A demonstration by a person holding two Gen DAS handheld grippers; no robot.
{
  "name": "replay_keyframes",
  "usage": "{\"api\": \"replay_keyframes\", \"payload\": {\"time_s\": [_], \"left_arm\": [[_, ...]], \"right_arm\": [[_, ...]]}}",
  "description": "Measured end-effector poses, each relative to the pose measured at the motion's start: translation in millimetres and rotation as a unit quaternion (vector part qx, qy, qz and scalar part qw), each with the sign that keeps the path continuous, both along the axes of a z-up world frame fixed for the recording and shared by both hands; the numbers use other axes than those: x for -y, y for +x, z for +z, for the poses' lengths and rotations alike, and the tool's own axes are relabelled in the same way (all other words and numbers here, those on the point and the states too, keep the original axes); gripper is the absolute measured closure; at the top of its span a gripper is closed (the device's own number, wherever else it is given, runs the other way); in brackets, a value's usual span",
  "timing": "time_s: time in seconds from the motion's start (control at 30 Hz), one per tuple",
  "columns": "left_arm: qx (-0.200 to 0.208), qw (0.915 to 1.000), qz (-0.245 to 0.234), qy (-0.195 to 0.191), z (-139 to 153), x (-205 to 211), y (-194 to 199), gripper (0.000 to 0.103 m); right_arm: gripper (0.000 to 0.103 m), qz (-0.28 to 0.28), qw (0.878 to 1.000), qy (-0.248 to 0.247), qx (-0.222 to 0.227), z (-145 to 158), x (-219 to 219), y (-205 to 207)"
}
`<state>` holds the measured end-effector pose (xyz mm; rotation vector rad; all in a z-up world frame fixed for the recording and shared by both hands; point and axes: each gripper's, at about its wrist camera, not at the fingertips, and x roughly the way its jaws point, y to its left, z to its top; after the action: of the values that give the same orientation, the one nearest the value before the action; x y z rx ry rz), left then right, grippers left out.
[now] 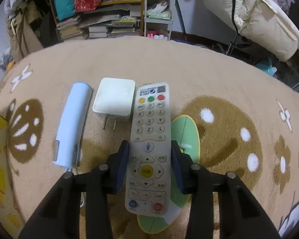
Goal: Organize rigid objects
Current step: 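Grasp the white TV remote with the right tool, then carry the remote with the right tool over the box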
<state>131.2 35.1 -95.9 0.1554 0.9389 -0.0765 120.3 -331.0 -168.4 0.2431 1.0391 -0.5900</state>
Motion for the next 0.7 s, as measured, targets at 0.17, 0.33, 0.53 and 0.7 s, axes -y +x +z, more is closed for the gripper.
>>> {"api": "replay_keyframes", "payload": {"time_s": [0.17,0.33,0.53,0.7], "left_arm": [[0.0,1.0,0.0,0.0,0.1,-0.2,0.1,0.092],[0.0,1.0,0.0,0.0,-0.2,0.0,0.1,0.092],[0.0,1.0,0.0,0.001,-0.4,-0.5,-0.3,0.092],[0.0,1.0,0.0,0.001,-1.0,-1.2,-0.3,0.092]], "right_arm": [[0.06,-0.009,0.999,0.025,0.033,8.2,1.3,-18.5],[0.061,-0.02,0.995,0.069,0.064,13.0,3.2,-28.8],[0.084,-0.018,0.992,0.081,0.099,33.6,1.2,-36.8],[0.084,0.001,0.991,0.087,0.103,41.5,0.2,-35.0]]}}
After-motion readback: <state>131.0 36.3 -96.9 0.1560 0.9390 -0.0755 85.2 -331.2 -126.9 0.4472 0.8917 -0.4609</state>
